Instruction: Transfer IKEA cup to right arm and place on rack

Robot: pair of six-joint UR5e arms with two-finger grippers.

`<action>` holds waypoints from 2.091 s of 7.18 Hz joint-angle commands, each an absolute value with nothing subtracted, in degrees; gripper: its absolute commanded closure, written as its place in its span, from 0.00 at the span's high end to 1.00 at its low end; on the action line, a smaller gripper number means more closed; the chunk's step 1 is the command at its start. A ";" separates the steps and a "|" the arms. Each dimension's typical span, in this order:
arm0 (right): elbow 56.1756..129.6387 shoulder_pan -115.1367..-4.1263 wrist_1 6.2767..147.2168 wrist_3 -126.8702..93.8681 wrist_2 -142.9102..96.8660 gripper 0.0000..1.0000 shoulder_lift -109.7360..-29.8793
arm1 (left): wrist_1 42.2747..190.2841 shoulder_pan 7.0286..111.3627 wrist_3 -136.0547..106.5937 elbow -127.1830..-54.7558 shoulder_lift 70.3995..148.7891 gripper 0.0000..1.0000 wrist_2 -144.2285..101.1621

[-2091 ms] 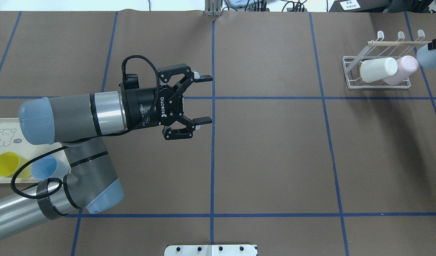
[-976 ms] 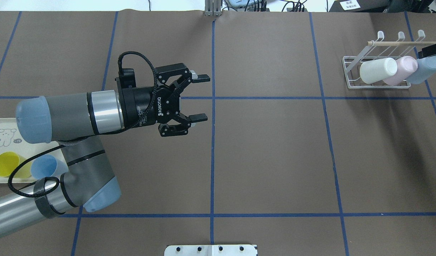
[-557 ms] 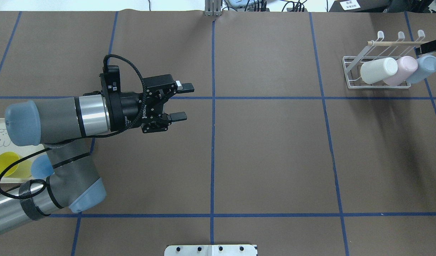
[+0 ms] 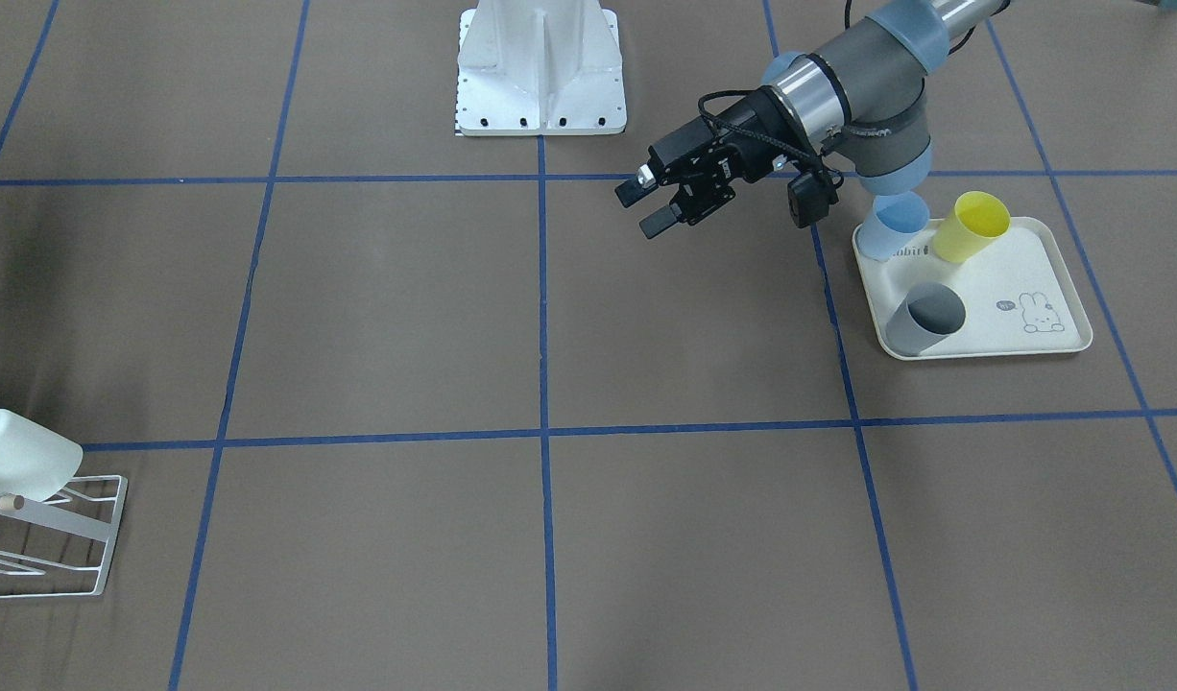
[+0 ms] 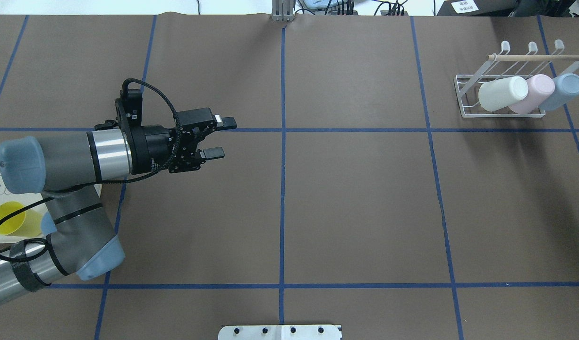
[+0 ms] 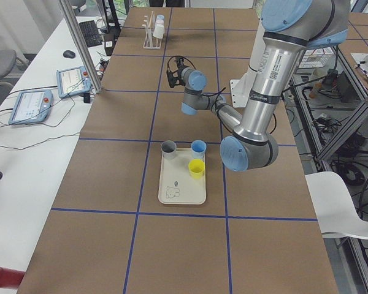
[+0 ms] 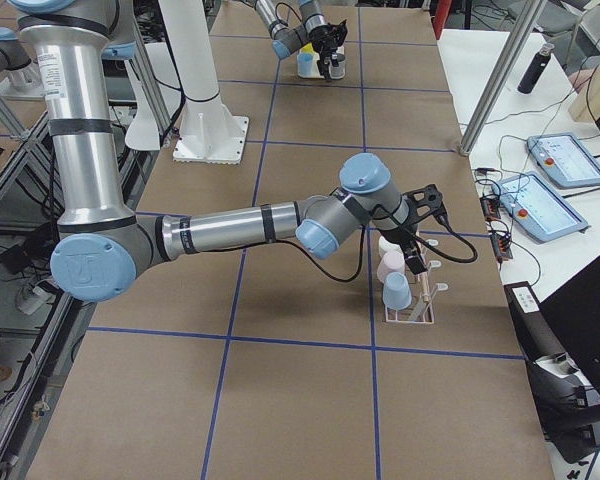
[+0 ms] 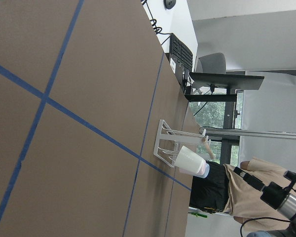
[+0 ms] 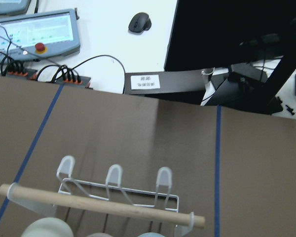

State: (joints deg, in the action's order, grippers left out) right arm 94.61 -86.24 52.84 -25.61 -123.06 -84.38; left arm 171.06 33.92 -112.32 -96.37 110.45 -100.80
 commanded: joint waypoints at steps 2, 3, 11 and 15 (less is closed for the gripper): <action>97.28 -94.56 49.39 -25.57 -123.22 1.00 -85.78 | 167.46 36.72 -108.93 -96.15 109.60 0.99 -100.81; 98.08 -94.57 49.22 -25.66 -123.14 1.00 -87.17 | 166.82 37.87 -103.15 -96.33 106.64 0.99 -101.07; 109.25 -93.18 53.43 -25.93 -122.97 1.00 -90.26 | 161.75 61.04 -59.30 -82.37 95.71 0.99 -114.48; 107.85 -86.33 53.96 -26.19 -123.05 1.00 -89.82 | 141.65 74.77 -38.45 -82.44 95.71 0.99 -130.22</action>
State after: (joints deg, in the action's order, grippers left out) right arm 108.34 -88.59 53.75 -26.09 -123.01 -89.90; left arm 147.84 71.55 -44.35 -82.44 95.71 -125.84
